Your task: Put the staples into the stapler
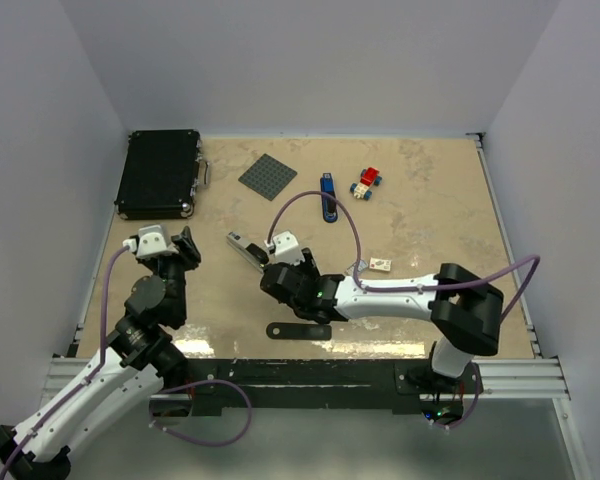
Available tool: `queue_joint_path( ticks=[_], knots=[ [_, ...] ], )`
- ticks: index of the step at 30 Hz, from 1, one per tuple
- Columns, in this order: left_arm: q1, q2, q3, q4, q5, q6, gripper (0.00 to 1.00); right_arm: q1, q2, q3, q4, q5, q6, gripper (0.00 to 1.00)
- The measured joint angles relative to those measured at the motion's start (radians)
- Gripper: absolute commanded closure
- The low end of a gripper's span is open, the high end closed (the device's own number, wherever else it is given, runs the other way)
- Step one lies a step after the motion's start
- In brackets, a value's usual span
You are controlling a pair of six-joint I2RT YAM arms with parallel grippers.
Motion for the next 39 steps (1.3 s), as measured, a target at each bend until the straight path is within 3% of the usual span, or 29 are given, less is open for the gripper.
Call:
queue_joint_path(
  ticks=[8,14,20,31,39],
  knots=[
    [0.008,0.008,0.0,0.0,0.018,0.0,0.46,-0.081,-0.188,-0.018,-0.121,-0.185,0.052,0.35],
    [0.049,0.04,0.0,-0.002,0.064,-0.002,0.46,-0.388,-0.283,-0.045,-0.225,-0.308,0.021,0.39],
    [0.094,0.049,0.0,-0.002,0.107,-0.009,0.46,-0.627,-0.249,-0.047,-0.276,-0.423,-0.093,0.51],
    [0.125,0.069,0.0,-0.002,0.143,-0.009,0.46,-0.681,-0.05,-0.022,-0.3,-0.57,-0.25,0.69],
    [0.142,0.081,0.0,-0.003,0.163,-0.018,0.46,-0.681,-0.041,0.0,-0.311,-0.651,-0.27,0.8]
  ],
)
